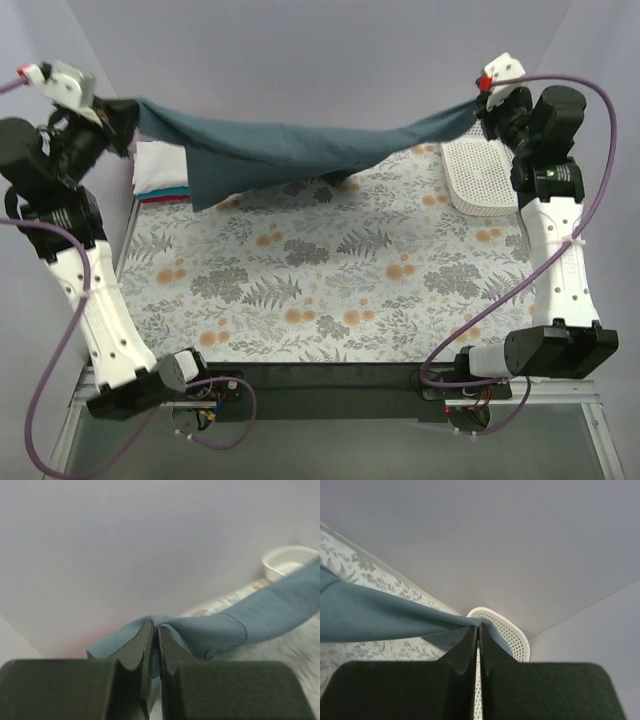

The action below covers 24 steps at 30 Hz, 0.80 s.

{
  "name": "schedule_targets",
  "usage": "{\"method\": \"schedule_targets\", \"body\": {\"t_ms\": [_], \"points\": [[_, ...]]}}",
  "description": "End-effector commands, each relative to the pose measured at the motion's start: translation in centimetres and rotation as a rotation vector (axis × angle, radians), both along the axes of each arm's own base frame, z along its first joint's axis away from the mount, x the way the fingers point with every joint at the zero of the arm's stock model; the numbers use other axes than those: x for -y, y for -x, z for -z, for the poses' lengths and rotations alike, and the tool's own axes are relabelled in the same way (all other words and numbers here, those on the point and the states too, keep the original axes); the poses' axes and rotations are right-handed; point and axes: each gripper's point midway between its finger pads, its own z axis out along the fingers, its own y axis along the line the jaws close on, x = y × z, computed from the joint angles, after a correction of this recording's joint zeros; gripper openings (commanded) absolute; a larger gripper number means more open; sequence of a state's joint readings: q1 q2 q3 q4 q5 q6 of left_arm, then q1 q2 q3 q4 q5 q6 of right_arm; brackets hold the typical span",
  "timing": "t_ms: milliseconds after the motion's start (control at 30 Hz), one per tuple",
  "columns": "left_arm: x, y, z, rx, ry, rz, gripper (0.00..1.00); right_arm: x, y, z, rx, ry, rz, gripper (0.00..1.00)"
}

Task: Fold and stack the t-shirts
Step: Flatten the tshirt out

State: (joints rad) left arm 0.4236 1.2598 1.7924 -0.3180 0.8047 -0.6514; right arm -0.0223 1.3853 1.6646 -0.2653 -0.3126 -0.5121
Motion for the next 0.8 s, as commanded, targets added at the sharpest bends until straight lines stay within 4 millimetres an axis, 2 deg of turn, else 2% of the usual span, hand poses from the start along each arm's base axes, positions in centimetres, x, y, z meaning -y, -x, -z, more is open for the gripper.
{"method": "schedule_targets", "body": {"t_ms": [0,33,67,100,133,167,200,233,267,300,333,367,400,433,467,500,567,600,633,667,700,733,767], "points": [[7.3,8.2,6.7,-0.090,-0.151,0.356,0.00,1.1,-1.4,5.8,-0.020,0.158,0.005,0.01],[8.5,9.8,8.3,-0.122,-0.151,0.425,0.00,1.4,-1.9,7.3,-0.050,0.172,0.013,0.01],[9.9,11.8,11.6,-0.206,-0.097,0.515,0.00,1.6,-3.3,9.7,-0.105,0.178,0.016,0.01],[10.6,12.6,12.0,-0.234,-0.069,0.565,0.00,1.6,-3.2,9.1,-0.100,0.181,0.013,0.01],[11.3,13.4,14.5,-0.267,-0.055,0.598,0.00,1.3,-4.7,11.1,-0.155,0.169,-0.004,0.01],[12.7,14.4,15.8,-0.308,-0.027,0.668,0.00,0.9,-5.6,11.5,-0.176,0.149,-0.016,0.01],[13.4,14.5,17.1,-0.349,-0.012,0.689,0.00,0.4,-6.3,10.0,-0.172,0.140,-0.035,0.01],[14.4,14.8,18.6,-0.404,0.003,0.721,0.00,-0.1,-8.1,12.6,-0.244,0.128,-0.046,0.01],[17.4,16.4,21.1,-0.509,0.015,0.847,0.00,-0.6,-8.8,12.8,-0.267,0.121,-0.055,0.02],[18.8,16.6,22.8,-0.575,-0.005,0.857,0.00,-2.2,-9.1,11.0,-0.265,0.121,-0.087,0.06],[20.0,17.1,24.1,-0.620,-0.023,0.883,0.00,-2.9,-10.2,13.3,-0.326,0.120,-0.103,0.06],[22.8,19.1,26.5,-0.736,-0.044,0.972,0.00,-4.6,-10.3,13.3,-0.338,0.127,-0.133,0.06],[24.0,19.0,27.6,-0.746,-0.085,0.968,0.00,-5.3,-10.4,14.2,-0.369,0.135,-0.135,0.06],[24.7,17.9,29.7,-0.785,-0.152,0.891,0.00,-6.1,-10.5,15.3,-0.390,0.150,-0.137,0.06],[26.7,19.5,30.5,-0.806,-0.221,0.955,0.00,-8.2,-10.1,16.0,-0.387,0.194,-0.171,0.06],[27.8,18.8,33.0,-0.893,-0.266,0.938,0.00,-8.7,-10.0,16.7,-0.393,0.225,-0.160,0.12],[29.5,18.8,33.9,-0.933,-0.301,0.961,0.00,-10.4,-9.5,18.8,-0.429,0.266,-0.173,0.32],[30.9,17.8,34.1,-0.945,-0.281,0.948,0.01,-10.1,-9.6,19.4,-0.440,0.293,-0.133,0.52],[31.6,17.5,33.9,-0.933,-0.276,0.955,0.22,-9.9,-9.9,20.1,-0.453,0.309,-0.110,0.59],[32.4,17.5,33.8,-0.920,-0.280,0.973,0.38,-9.6,-10.0,20.3,-0.459,0.319,-0.089,0.63],[33.2,16.8,32.6,-0.874,-0.263,0.979,0.44,-8.5,-9.9,20.9,-0.484,0.339,-0.050,0.65],[33.5,16.5,32.1,-0.872,-0.242,0.973,0.48,-7.6,-9.6,21.0,-0.497,0.347,-0.036,0.68],[33.6,16.2,31.4,-0.854,-0.232,0.978,0.54,-6.9,-8.9,21.9,-0.531,0.363,-0.033,0.72]]}}
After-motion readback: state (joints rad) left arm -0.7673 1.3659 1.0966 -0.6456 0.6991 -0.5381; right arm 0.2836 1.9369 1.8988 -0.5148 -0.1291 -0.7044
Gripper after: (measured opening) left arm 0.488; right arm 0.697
